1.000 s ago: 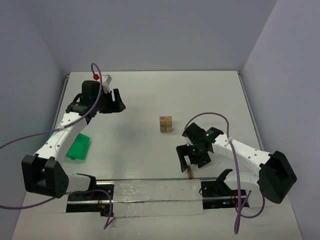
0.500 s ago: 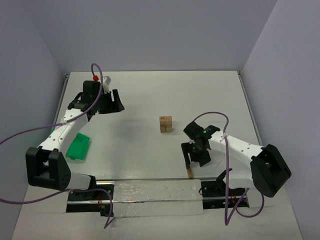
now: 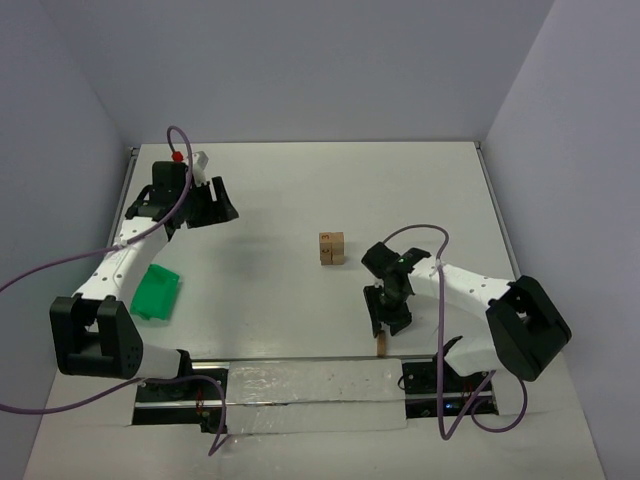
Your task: Build the wood block tower
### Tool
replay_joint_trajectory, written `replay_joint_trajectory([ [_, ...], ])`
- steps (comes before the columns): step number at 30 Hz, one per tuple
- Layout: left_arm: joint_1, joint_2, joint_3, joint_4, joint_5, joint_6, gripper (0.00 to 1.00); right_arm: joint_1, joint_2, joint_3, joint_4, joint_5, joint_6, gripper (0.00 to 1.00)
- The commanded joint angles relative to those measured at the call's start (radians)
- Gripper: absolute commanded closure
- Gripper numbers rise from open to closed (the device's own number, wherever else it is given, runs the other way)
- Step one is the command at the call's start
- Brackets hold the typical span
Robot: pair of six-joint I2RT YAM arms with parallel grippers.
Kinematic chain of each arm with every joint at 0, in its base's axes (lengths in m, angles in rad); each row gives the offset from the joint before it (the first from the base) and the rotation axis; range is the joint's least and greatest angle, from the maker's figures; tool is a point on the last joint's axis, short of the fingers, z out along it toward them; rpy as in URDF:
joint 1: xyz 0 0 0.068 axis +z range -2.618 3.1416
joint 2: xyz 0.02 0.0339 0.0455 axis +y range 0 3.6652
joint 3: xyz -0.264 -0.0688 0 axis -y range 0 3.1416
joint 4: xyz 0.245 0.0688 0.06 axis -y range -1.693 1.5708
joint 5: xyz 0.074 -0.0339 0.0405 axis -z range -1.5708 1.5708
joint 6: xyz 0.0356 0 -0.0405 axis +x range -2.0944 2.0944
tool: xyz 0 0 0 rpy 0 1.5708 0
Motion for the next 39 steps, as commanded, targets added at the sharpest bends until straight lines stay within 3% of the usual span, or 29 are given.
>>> replay_joint_trajectory([
  [1,0.022,-0.001,0.002,0.015,0.045,0.015,0.25,0.014,-0.023,-0.004,0.005,-0.026,0.026,0.52],
  [4,0.028,0.005,0.008,0.014,0.052,0.013,0.26,0.016,-0.044,-0.036,0.002,-0.048,0.039,0.62],
  [11,0.035,0.019,0.035,0.008,0.051,0.013,0.26,0.014,-0.063,-0.082,0.004,-0.112,0.069,0.65],
  [17,0.041,0.023,0.028,0.013,0.066,0.014,0.26,0.009,-0.065,-0.055,0.017,-0.109,0.070,1.00],
  [21,0.050,-0.013,0.010,0.012,0.140,0.038,0.28,-0.048,-0.115,0.043,0.035,-0.107,0.058,1.00],
  [25,0.058,-0.131,-0.023,0.020,0.307,0.117,0.27,-0.136,-0.230,0.106,0.060,-0.178,0.028,1.00],
  [29,0.058,-0.288,-0.045,0.053,0.415,0.280,0.22,-0.224,-0.334,0.196,0.147,-0.339,-0.053,1.00],
  [32,0.038,-0.314,0.012,-0.023,0.515,0.404,0.20,-0.237,-0.363,0.301,0.166,-0.404,-0.117,1.00],
  [35,-0.047,-0.288,0.117,-0.168,0.529,0.520,0.20,-0.260,-0.336,0.375,0.188,-0.576,-0.132,1.00],
  [39,-0.319,-0.274,0.220,-0.261,0.408,0.648,0.20,-0.279,-0.262,0.482,0.239,-0.790,-0.114,1.00],
])
